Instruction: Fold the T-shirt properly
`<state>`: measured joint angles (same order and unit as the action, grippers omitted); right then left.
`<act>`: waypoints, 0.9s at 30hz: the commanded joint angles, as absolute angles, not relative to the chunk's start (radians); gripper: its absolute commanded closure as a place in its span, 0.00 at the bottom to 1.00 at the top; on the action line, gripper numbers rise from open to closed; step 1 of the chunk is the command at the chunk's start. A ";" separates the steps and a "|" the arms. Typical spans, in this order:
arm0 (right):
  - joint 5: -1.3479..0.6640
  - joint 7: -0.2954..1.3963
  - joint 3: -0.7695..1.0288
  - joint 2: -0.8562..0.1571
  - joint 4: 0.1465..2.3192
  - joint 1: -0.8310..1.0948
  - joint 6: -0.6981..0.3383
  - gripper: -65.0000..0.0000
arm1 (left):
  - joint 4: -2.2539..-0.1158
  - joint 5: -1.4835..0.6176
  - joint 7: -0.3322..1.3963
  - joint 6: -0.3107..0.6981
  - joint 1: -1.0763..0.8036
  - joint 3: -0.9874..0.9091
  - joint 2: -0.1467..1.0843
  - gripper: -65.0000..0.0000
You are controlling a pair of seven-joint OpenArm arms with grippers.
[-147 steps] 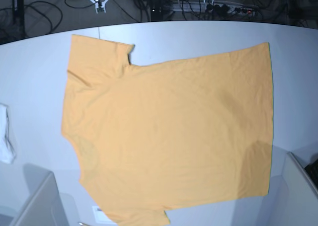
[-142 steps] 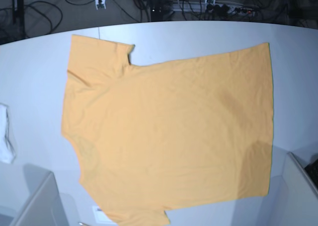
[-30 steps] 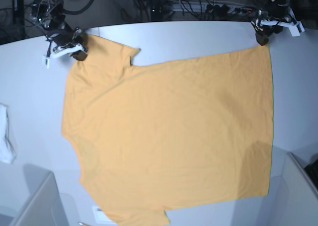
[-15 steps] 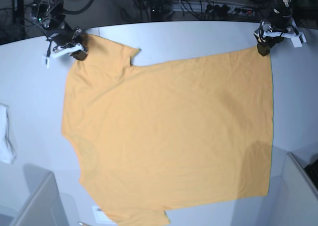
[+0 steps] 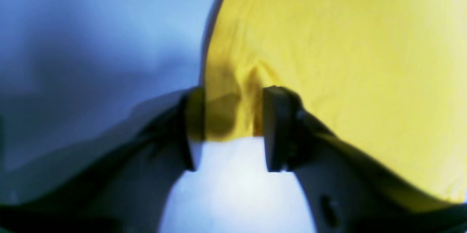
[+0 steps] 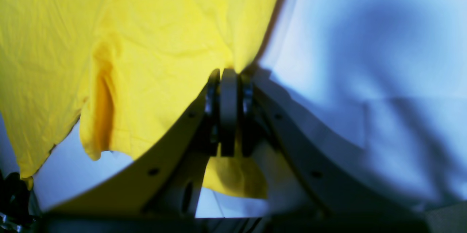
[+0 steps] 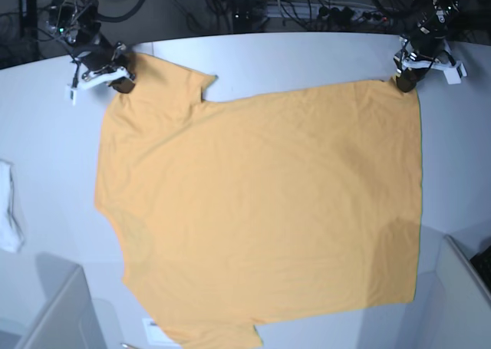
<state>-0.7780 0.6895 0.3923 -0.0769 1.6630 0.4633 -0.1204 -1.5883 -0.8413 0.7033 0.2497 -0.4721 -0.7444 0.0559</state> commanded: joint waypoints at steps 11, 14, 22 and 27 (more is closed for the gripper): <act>-0.760 0.711 0.395 -0.082 1.685 0.484 -0.105 1.00 | -1.624 -0.825 0.731 0.243 -0.496 -0.750 0.065 1.00; -0.760 0.707 0.395 -0.076 1.725 0.512 -0.107 1.00 | -1.712 -0.817 0.727 0.243 -0.542 -0.753 0.065 1.00; -0.762 0.707 0.395 -0.073 1.839 0.567 -0.107 1.00 | -1.824 -0.817 0.727 0.243 -0.619 -0.754 0.067 1.00; -0.762 0.711 0.395 -0.073 1.888 0.605 -0.107 1.00 | -1.853 -0.819 0.727 0.243 -0.665 -0.756 0.082 1.00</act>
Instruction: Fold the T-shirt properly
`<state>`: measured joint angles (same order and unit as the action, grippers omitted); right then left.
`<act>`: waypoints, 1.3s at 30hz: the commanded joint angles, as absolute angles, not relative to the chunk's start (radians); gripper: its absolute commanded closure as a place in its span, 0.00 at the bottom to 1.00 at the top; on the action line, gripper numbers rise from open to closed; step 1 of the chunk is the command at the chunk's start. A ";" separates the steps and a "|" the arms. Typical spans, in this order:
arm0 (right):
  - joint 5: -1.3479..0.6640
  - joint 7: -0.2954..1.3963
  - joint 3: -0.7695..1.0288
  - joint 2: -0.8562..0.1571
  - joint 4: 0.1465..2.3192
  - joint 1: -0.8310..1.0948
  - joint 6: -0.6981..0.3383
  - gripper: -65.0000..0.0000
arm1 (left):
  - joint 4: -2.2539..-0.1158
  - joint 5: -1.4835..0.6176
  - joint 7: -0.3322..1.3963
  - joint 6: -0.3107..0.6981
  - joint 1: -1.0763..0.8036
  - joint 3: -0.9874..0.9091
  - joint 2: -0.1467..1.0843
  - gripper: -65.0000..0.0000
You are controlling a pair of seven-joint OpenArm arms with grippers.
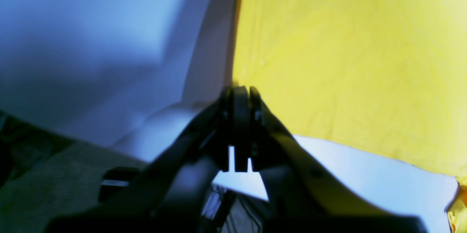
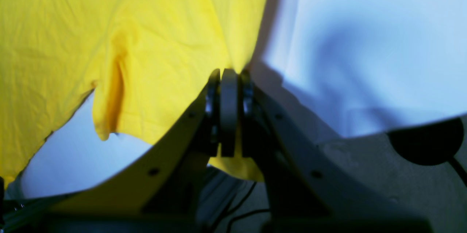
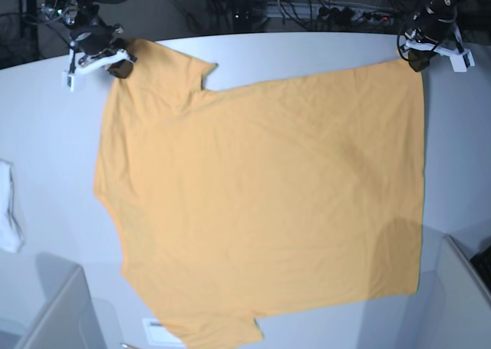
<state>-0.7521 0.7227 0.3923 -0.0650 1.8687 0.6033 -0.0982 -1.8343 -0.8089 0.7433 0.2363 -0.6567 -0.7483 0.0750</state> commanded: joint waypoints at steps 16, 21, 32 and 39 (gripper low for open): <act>-0.759 0.716 0.387 -0.074 1.972 0.590 -0.101 1.00 | -1.960 -0.825 0.728 0.243 -0.730 -0.756 0.094 1.00; -0.754 0.851 0.397 -0.076 1.969 0.479 -0.097 1.00 | -1.960 -0.825 0.731 0.242 -0.667 -0.754 0.094 1.00; -0.754 0.990 0.394 -0.074 1.966 0.257 -0.015 1.00 | -1.949 -0.816 0.742 0.226 -0.545 -0.754 0.096 1.00; -0.753 1.053 0.389 -0.074 1.870 0.104 -0.013 1.00 | -1.946 -0.814 0.866 0.143 -0.412 -0.753 0.116 1.00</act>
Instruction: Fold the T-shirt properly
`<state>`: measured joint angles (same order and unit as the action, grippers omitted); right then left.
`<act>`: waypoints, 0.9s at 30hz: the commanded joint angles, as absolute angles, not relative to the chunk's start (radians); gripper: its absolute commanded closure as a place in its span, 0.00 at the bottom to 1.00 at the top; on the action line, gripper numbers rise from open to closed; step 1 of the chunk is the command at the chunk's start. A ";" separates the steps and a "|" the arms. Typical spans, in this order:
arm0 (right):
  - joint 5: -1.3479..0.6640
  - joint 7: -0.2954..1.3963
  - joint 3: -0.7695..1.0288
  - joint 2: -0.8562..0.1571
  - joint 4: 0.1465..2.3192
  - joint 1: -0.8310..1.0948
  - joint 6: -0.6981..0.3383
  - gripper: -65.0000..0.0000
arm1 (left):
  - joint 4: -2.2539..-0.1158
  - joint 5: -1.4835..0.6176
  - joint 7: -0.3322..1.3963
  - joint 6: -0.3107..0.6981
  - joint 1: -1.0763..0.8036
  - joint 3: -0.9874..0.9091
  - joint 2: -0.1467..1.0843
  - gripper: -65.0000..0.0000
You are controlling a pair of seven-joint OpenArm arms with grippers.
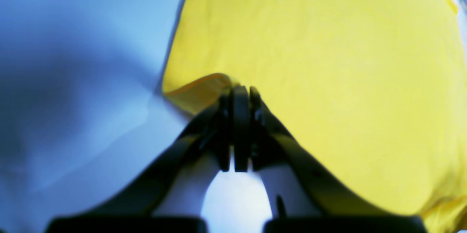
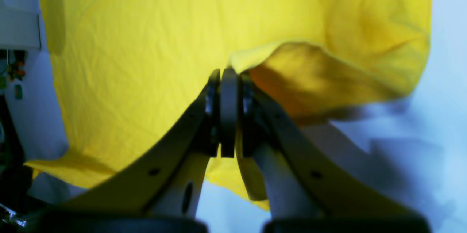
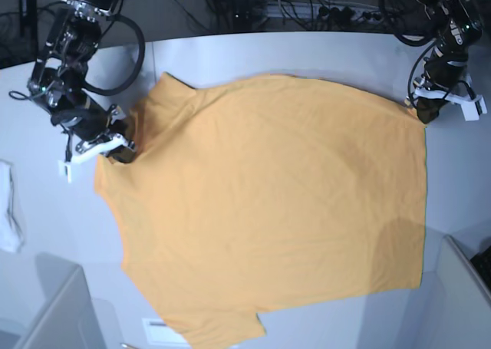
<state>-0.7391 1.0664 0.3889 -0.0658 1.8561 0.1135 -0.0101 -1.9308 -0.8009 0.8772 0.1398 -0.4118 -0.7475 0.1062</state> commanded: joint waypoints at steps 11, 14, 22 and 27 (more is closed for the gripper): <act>-0.751 1.050 0.384 -0.079 1.638 -0.077 -0.013 1.00 | -1.891 -0.578 0.888 0.148 -0.272 -0.745 0.113 1.00; -0.751 1.050 0.384 -0.077 1.593 -0.125 -0.013 1.00 | -1.880 -0.568 0.888 0.148 -0.249 -0.745 0.117 1.00; -0.751 1.050 0.383 -0.076 1.454 -0.246 -0.013 1.00 | -1.778 -0.568 0.888 0.148 -0.186 -0.745 0.134 1.00; -0.751 1.044 0.331 -0.081 1.392 -0.305 -0.013 1.00 | -1.771 -0.568 0.888 0.147 -0.162 -0.745 0.147 1.00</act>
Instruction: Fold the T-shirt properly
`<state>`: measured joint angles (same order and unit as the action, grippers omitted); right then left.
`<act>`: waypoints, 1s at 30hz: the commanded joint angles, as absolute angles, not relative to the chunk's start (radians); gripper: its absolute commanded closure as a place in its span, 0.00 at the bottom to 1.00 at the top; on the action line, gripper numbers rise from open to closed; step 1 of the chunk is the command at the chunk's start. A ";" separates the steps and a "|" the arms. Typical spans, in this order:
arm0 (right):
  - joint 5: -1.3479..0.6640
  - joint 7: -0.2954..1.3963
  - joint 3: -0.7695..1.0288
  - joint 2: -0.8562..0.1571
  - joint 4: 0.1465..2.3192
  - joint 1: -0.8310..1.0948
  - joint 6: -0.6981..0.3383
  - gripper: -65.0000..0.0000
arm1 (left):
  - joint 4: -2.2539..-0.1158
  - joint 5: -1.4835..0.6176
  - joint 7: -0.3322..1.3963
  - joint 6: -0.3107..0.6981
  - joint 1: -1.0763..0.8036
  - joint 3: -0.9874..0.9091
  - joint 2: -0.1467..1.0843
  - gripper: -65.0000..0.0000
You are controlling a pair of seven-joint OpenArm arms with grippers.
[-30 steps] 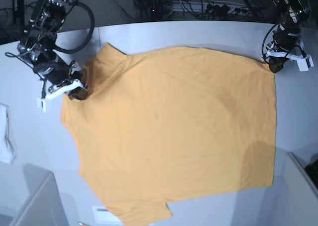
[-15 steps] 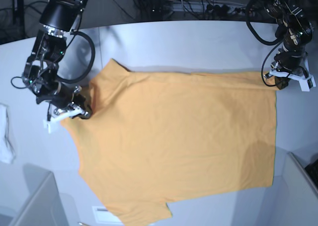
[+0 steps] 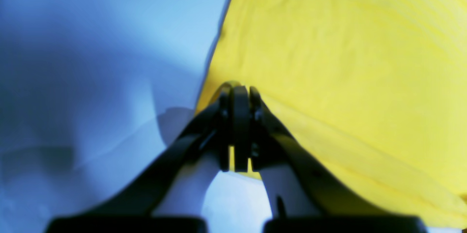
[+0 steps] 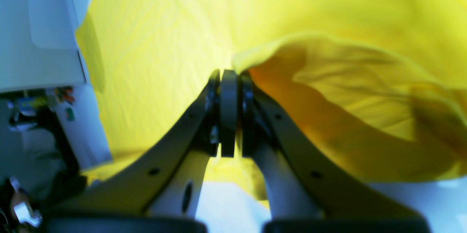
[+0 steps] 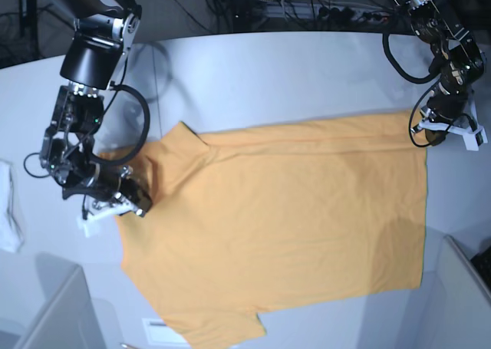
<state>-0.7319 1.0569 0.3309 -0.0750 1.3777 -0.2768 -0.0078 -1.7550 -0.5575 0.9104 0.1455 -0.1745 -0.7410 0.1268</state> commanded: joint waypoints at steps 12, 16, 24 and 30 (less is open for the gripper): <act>-0.751 0.897 0.185 -0.101 1.211 -0.412 0.024 1.00 | -1.673 -0.568 0.888 0.145 -0.090 -0.745 0.191 1.00; -0.751 0.868 0.171 -0.104 1.165 -0.440 0.025 1.00 | -1.639 -0.568 0.888 0.145 -0.070 -0.745 0.217 1.00; -0.751 0.817 0.170 -0.104 1.147 -0.449 0.025 1.00 | -1.577 -0.568 0.888 0.145 -0.019 -0.743 0.237 1.00; -0.751 0.796 0.168 -0.104 1.145 -0.449 0.025 1.00 | -1.549 -0.567 0.888 0.145 0.002 -0.743 0.239 1.00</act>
